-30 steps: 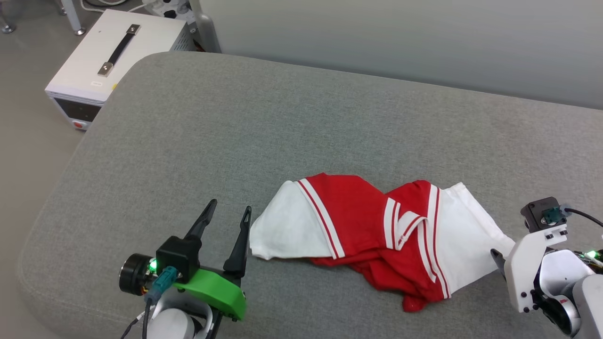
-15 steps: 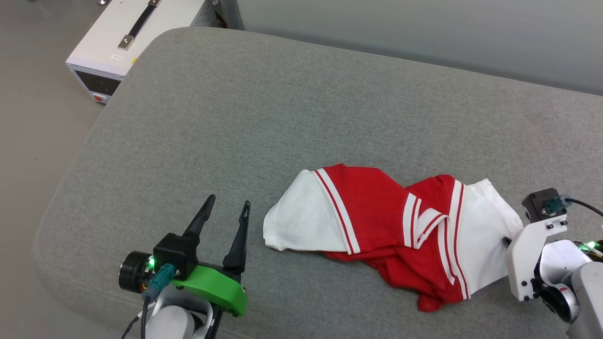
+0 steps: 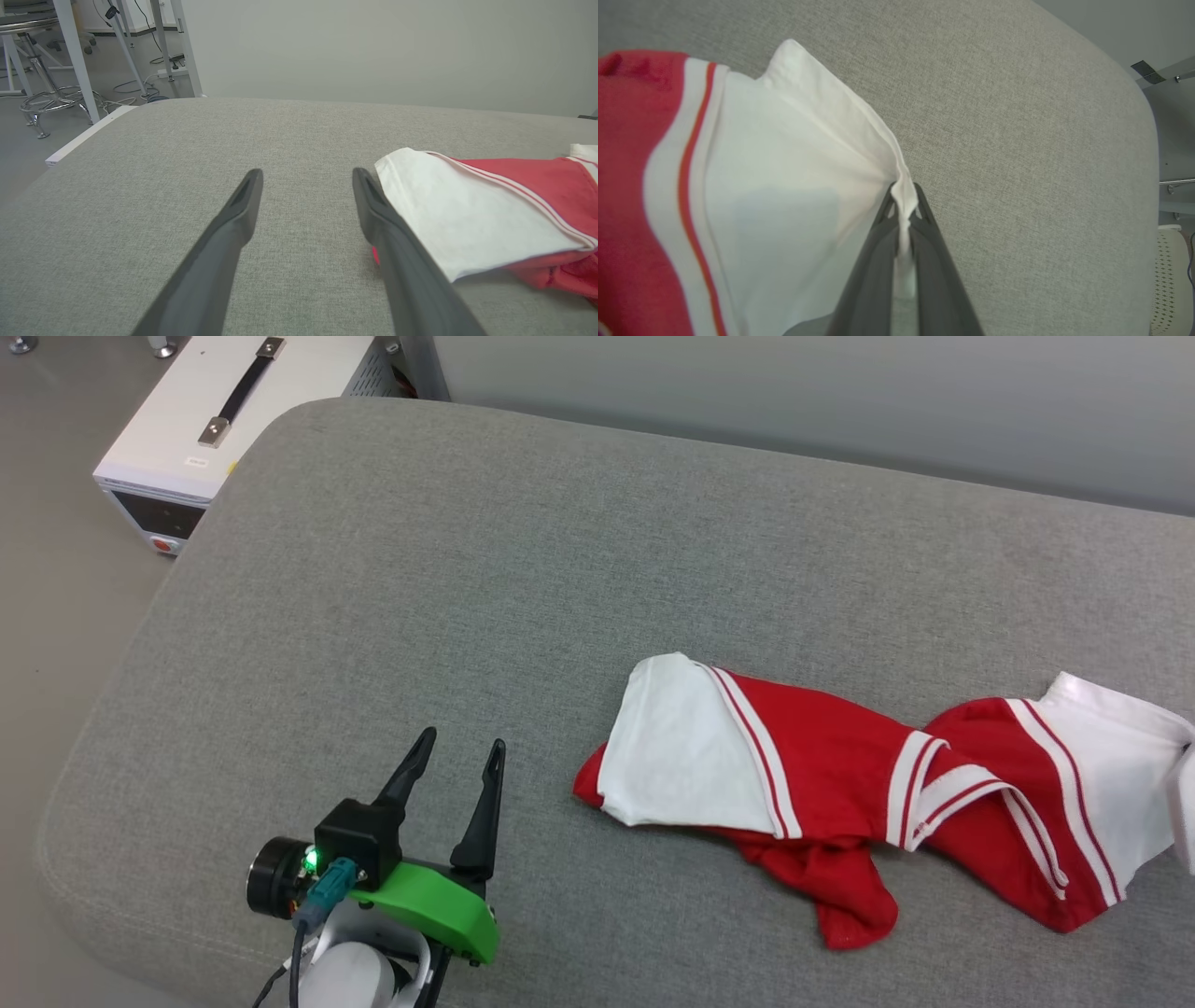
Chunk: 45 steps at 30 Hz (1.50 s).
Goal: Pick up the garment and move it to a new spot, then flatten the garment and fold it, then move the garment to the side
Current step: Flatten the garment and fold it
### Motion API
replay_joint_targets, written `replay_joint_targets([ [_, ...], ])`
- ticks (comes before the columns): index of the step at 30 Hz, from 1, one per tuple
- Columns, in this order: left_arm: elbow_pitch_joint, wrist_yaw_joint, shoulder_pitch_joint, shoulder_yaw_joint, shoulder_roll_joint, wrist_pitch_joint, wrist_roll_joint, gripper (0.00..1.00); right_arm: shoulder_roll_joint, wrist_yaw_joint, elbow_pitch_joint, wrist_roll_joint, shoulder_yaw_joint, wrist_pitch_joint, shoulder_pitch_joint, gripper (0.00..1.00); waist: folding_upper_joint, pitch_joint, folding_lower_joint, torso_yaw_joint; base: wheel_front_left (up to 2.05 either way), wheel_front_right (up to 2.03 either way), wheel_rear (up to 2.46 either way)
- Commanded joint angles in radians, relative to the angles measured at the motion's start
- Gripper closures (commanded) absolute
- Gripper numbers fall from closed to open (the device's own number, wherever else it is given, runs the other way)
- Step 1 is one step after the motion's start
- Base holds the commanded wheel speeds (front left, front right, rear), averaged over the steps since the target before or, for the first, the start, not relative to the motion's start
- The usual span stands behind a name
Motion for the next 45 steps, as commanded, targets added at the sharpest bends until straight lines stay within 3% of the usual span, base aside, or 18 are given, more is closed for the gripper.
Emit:
replay_joint_targets([
  [1, 0.003, -0.006, -0.022, 0.006, -0.004, -0.006, 0.013, 0.0, -0.018, -0.002, 0.021, -0.012, -0.015, -0.015, -0.019, 1.0, 0.0, 0.005, 0.0, -0.002, 0.0, 0.0, 0.0],
  [9, 0.018, -0.014, -0.032, 0.008, -0.016, -0.006, 0.018, 0.0, -0.029, -0.002, 0.155, -0.065, -0.097, -0.056, -0.016, 1.0, 0.0, 0.02, 0.0, -0.002, 0.0, 0.0, 0.0],
  [10, 0.02, -0.015, -0.033, 0.007, -0.018, -0.006, 0.018, 0.0, -0.022, -0.002, 0.165, -0.071, -0.105, -0.071, -0.016, 0.11, 0.0, 0.02, 0.0, -0.003, 0.0, 0.0, 0.0],
  [11, 0.024, -0.016, -0.034, 0.007, -0.019, -0.006, 0.018, 0.0, -0.011, -0.002, 0.178, -0.076, -0.116, -0.09, -0.018, 0.0, 0.0, 0.02, 0.0, -0.005, 0.0, 0.0, 0.0],
  [20, 0.035, -0.027, -0.036, 0.018, -0.019, -0.006, 0.008, 0.0, 0.096, -0.002, 0.152, -0.076, -0.127, -0.324, -0.061, 0.0, 0.0, -0.012, 0.0, -0.056, 0.0, 0.0, 0.0],
  [29, 0.006, -0.039, -0.013, 0.041, -0.033, -0.006, -0.023, 0.0, 0.209, -0.002, -0.08, 0.003, -0.083, -0.546, 0.016, 0.0, 0.0, -0.065, 0.0, -0.129, 0.0, 0.0, 0.0],
  [36, 0.004, -0.045, 0.015, 0.042, -0.042, -0.006, -0.03, 0.0, 0.311, -0.002, -0.256, 0.021, -0.094, -0.632, 0.175, 0.0, 0.0, -0.092, 0.0, -0.163, 0.0, 0.0, 0.0],
  [38, 0.016, -0.049, 0.025, 0.026, -0.044, -0.005, -0.033, 0.0, 0.376, -0.002, -0.334, 0.011, -0.108, -0.649, 0.266, 0.0, 0.0, -0.096, 0.0, -0.176, 0.0, 0.0, 0.0],
  [45, 0.019, -0.056, 0.012, 0.002, -0.038, 0.024, -0.055, 0.0, 0.426, -0.002, -0.405, -0.01, -0.098, -0.648, 0.323, 0.0, 0.0, -0.069, 0.0, -0.215, 0.0, 0.0, 0.0],
])
